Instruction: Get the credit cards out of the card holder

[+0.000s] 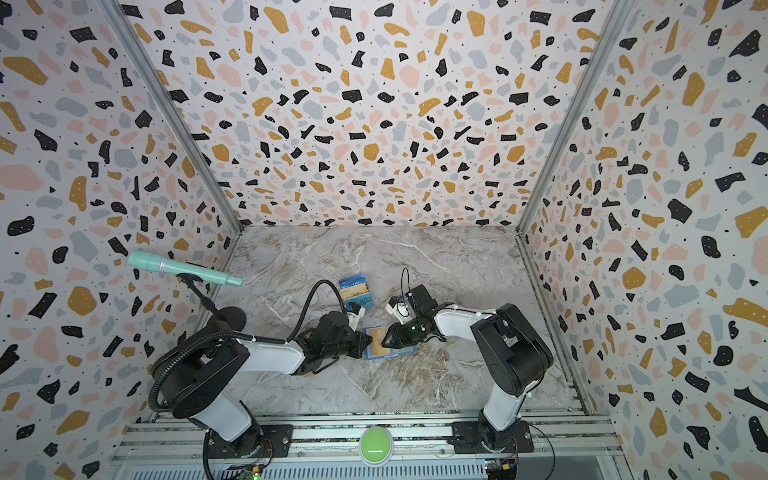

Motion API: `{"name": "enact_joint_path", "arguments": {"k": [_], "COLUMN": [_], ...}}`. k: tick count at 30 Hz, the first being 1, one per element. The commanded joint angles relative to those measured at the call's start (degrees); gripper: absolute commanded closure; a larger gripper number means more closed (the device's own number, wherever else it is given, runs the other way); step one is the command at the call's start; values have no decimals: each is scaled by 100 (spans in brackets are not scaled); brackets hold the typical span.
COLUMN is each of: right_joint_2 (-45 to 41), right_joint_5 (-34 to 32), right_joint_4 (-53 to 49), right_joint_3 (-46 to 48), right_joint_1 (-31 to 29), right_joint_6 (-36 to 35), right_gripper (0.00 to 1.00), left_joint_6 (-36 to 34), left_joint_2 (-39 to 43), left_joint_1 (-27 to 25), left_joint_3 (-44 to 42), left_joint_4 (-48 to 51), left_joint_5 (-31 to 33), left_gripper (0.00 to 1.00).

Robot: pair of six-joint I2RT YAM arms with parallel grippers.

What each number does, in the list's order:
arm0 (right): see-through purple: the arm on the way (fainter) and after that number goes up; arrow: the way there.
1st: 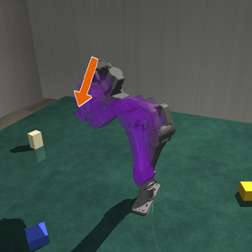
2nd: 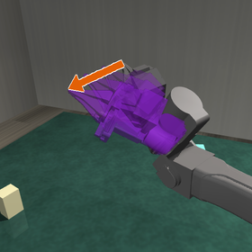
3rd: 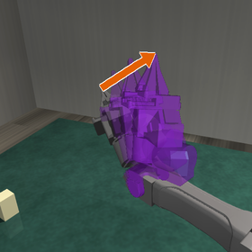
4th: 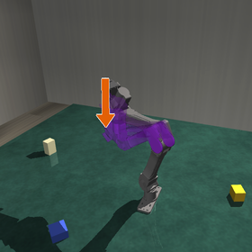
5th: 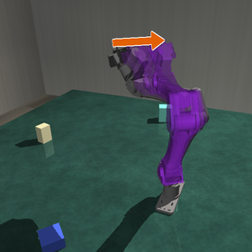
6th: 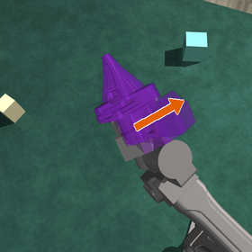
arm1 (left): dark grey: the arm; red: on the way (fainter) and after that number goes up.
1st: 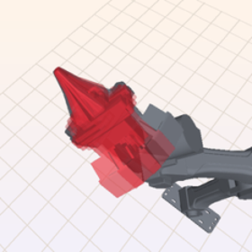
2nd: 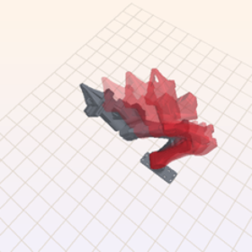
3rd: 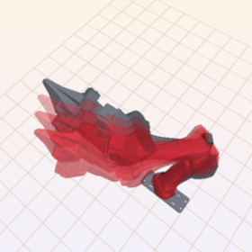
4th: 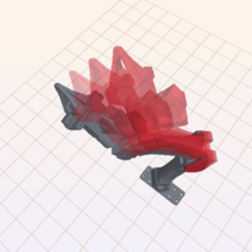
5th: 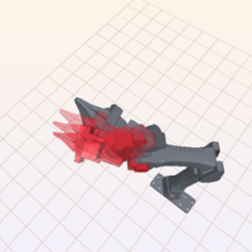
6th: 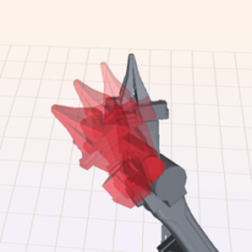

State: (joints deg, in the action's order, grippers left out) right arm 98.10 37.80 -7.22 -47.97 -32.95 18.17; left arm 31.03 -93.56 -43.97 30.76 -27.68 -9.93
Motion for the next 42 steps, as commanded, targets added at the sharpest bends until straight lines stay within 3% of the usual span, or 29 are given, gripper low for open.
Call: {"name": "enact_joint_path", "arguments": {"k": [1,17,34,42], "right_joint_2": [82,232,525,242], "right_joint_5": [-6,664,251,-469], "right_joint_4": [-25,398,457,312], "right_joint_3": [-160,-117,-64,52], "right_joint_1": [2,67,139,233], "right_joint_6": [30,249,468,567], "right_gripper": [58,62,59,56], "left_joint_6": [-123,-25,3,-3], "left_joint_2": [-76,-39,-59,-75], "left_joint_1": [34,33,33,33], "left_joint_3": [-80,-422,-528,-526], "left_joint_4": [195,-9,-97,-88], "left_joint_5": [115,137,93,82], "left_gripper": [91,91,92,92]}}
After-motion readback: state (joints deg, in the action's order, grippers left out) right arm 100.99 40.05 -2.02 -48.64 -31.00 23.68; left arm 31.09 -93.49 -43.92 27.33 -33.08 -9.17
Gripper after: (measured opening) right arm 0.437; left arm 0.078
